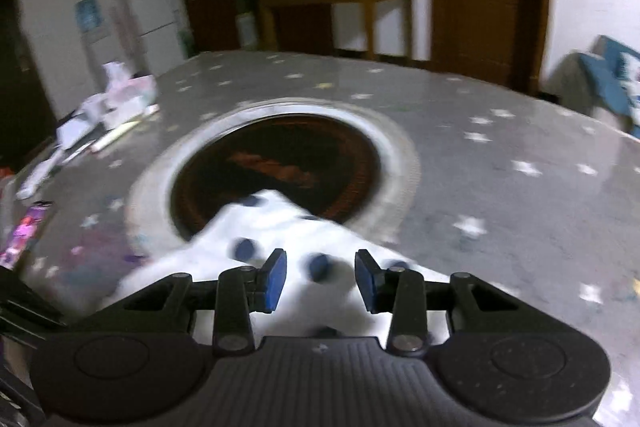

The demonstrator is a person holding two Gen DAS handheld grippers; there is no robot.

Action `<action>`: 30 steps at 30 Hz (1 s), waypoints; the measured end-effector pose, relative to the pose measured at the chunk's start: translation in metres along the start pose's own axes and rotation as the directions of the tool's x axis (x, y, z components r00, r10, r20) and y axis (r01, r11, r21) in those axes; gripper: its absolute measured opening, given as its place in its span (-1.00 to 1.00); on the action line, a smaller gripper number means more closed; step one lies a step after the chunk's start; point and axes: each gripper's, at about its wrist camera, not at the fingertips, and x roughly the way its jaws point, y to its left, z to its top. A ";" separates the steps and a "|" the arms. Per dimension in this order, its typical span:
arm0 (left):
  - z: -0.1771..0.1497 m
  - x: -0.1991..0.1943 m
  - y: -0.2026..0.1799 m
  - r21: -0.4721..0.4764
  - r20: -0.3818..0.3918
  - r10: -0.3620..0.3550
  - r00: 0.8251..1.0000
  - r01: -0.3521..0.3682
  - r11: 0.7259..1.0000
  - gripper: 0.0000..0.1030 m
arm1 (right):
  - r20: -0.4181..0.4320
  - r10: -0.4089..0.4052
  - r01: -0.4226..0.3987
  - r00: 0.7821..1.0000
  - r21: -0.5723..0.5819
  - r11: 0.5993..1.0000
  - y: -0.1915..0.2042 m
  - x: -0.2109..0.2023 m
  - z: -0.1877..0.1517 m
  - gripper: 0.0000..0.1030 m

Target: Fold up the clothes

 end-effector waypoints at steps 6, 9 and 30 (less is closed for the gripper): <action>-0.004 -0.003 0.006 -0.038 0.020 -0.019 1.000 0.020 0.999 -0.64 | -0.079 0.028 -0.035 0.996 -0.081 0.996 0.023 0.045 0.012 -0.27; -0.004 -0.005 0.007 -0.045 0.025 -0.029 0.999 0.030 0.999 -0.64 | -0.082 0.020 -0.028 0.996 -0.096 0.995 0.026 0.056 0.017 -0.27; 0.002 -0.010 0.030 -0.109 0.088 -0.083 0.993 0.093 0.990 -0.54 | -0.040 -0.082 0.084 0.996 0.052 0.995 0.002 -0.002 -0.016 -0.25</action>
